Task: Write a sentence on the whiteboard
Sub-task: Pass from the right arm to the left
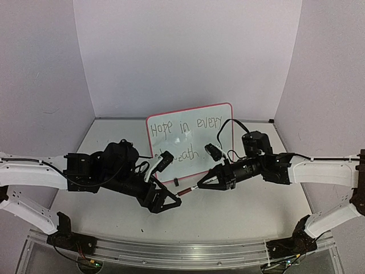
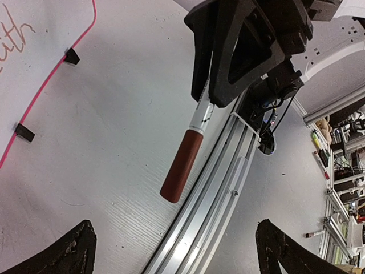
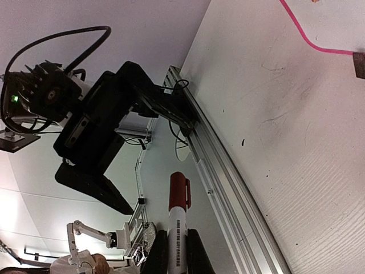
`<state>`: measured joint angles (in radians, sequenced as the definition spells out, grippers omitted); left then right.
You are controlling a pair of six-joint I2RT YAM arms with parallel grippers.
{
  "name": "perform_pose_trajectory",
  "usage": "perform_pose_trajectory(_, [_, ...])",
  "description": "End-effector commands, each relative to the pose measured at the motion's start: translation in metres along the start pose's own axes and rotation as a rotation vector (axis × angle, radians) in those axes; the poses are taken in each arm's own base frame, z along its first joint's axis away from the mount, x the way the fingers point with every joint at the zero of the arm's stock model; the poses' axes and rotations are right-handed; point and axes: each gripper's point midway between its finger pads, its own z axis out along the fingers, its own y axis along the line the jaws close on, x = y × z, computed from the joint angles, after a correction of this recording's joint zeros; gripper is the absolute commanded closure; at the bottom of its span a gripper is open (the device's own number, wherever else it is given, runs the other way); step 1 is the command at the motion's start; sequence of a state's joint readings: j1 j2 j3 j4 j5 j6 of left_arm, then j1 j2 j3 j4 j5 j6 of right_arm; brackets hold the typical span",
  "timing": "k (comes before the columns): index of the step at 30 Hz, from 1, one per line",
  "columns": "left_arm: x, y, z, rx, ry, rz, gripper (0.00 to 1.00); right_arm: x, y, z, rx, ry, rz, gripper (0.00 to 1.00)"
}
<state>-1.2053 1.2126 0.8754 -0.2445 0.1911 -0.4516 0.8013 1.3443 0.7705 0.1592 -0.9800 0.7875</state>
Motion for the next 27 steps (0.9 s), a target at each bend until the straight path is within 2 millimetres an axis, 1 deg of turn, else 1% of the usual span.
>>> perform_pose_trajectory(1, [-0.023,-0.030,0.005,0.112,0.003,0.077,0.05,-0.013,0.020,0.002,-0.059,-0.002,-0.037,1.00])
perform_pose_trajectory(4, [-0.023,-0.032,0.011,0.118,0.028,0.098,0.09,-0.010,0.020,0.004,-0.069,0.016,-0.027,1.00])
perform_pose_trajectory(6, [-0.023,-0.033,0.015,0.124,0.038,0.108,0.15,-0.007,0.020,0.005,-0.077,0.033,-0.021,1.00])
perform_pose_trajectory(10, [-0.021,-0.032,0.024,0.119,0.075,0.119,0.35,-0.002,0.021,0.007,-0.091,0.060,-0.009,1.00])
perform_pose_trajectory(14, [-0.019,-0.031,0.027,0.118,0.096,0.123,0.51,-0.001,0.019,0.008,-0.093,0.070,-0.002,1.00])
perform_pose_trajectory(16, [-0.017,-0.031,0.028,0.114,0.103,0.124,0.55,0.000,0.019,0.008,-0.094,0.074,0.000,1.00])
perform_pose_trajectory(19, [-0.015,-0.028,0.029,0.103,0.116,0.125,0.56,0.001,0.018,0.009,-0.095,0.080,0.003,1.00])
perform_pose_trajectory(21, [-0.013,-0.026,0.030,0.096,0.123,0.125,0.59,0.001,0.018,0.009,-0.097,0.084,0.004,1.00])
perform_pose_trajectory(24, [-0.012,-0.027,0.031,0.098,0.131,0.129,0.65,0.002,0.017,0.010,-0.099,0.091,0.009,1.00])
perform_pose_trajectory(27, [-0.013,-0.029,0.032,0.107,0.134,0.134,0.75,0.003,0.015,0.012,-0.100,0.100,0.016,1.00])
